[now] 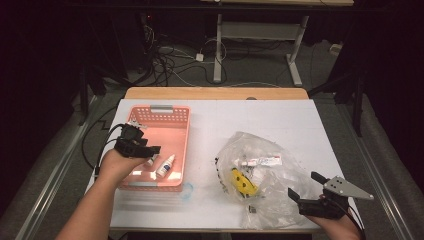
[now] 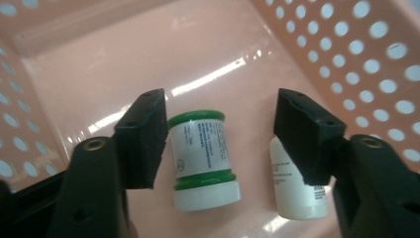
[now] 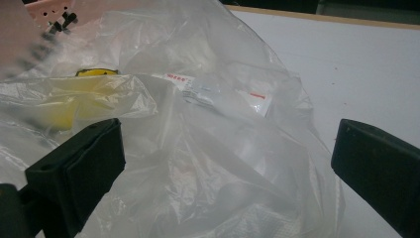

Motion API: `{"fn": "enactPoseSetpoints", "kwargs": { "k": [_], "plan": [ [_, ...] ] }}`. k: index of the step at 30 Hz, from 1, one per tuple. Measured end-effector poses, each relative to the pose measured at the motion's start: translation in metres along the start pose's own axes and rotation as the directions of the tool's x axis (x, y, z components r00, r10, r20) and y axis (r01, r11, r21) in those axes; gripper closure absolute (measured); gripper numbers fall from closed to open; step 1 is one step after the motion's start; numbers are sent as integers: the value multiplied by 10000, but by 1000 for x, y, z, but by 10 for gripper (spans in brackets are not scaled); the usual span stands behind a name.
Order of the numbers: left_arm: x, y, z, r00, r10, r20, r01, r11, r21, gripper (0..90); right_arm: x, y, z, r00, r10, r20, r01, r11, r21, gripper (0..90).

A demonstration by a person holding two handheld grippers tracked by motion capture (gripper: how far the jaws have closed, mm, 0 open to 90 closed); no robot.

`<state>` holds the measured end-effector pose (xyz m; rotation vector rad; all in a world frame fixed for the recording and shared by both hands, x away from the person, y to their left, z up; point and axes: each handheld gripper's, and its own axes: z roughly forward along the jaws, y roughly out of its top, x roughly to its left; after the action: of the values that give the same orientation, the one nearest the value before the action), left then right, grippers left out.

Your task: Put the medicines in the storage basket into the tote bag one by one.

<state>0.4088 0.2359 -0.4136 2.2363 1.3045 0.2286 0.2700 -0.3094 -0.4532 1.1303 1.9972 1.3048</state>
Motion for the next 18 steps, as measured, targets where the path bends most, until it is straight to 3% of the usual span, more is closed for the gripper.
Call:
{"fn": "enactPoseSetpoints", "kwargs": {
  "k": [5, 10, 18],
  "plan": [
    [3, 2, 11, 9995, -122, -292, 144, 9972, 739, 323, 0, 0, 0, 10000, 0, -9, 0, 10000, 3, 8],
    [3, 3, 23, 9981, -144, -592, 232, 9885, 1496, 335, 0, 0, 0, 10000, -2, -11, 2, 10000, -1, 8],
    [0, 3, 35, 9951, 153, -981, 89, 9705, 2410, 464, 0, 0, 0, 10000, 1, -18, -1, 10000, 1, 8]
  ]
}}
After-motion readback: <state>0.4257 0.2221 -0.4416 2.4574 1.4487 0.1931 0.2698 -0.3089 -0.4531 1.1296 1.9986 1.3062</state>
